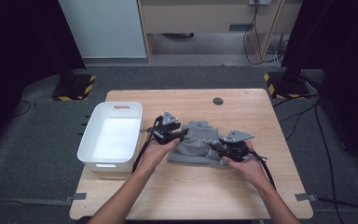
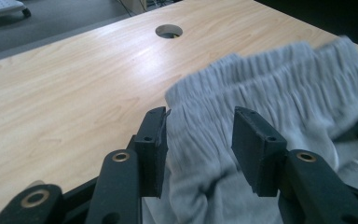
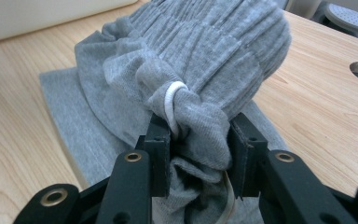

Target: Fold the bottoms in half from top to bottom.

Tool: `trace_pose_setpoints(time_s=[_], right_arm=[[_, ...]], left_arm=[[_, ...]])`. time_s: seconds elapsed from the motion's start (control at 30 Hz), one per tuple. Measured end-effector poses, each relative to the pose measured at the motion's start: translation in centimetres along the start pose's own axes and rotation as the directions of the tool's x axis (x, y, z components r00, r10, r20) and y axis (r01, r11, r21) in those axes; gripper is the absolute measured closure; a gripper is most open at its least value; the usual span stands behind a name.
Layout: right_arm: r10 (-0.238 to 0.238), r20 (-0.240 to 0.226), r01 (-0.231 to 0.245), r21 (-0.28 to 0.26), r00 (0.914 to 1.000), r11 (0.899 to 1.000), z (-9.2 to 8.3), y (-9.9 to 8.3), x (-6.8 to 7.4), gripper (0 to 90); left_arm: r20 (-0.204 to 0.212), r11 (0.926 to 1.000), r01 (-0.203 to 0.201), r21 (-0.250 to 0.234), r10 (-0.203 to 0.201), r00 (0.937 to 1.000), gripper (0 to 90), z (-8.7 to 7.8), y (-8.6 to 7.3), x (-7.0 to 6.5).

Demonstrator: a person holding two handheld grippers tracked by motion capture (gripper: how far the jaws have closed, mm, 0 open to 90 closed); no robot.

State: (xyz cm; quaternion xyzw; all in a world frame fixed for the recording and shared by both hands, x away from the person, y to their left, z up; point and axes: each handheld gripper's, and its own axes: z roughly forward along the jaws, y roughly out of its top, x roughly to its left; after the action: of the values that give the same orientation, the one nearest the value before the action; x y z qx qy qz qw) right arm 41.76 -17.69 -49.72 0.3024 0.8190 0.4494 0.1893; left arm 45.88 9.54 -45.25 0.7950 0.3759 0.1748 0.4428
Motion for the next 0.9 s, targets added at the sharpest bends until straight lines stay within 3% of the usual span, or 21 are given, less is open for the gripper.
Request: trace_pose_setpoints(time_s=[0.23,0.5,0.9], right_arm=[[-0.017,-0.007,0.017,0.002,0.9998,1.000,-0.2,-0.3,0.1,65.3],[-0.034,-0.010,0.034,0.007,0.9994,0.999,-0.2,-0.5,0.3,65.7],[-0.086,-0.027,0.086,0.029,0.9960,0.996,-0.2,-0.8,0.8,66.4]], left_arm=[[-0.030,0.9998,-0.003,0.021,0.004,0.9995,51.8,2.3,1.8,0.3],[-0.032,0.9991,0.032,0.028,-0.031,0.9990,50.2,4.4,3.7,0.7],[-0.049,0.9967,0.013,0.080,-0.010,0.9987,47.6,6.4,3.9,0.6]])
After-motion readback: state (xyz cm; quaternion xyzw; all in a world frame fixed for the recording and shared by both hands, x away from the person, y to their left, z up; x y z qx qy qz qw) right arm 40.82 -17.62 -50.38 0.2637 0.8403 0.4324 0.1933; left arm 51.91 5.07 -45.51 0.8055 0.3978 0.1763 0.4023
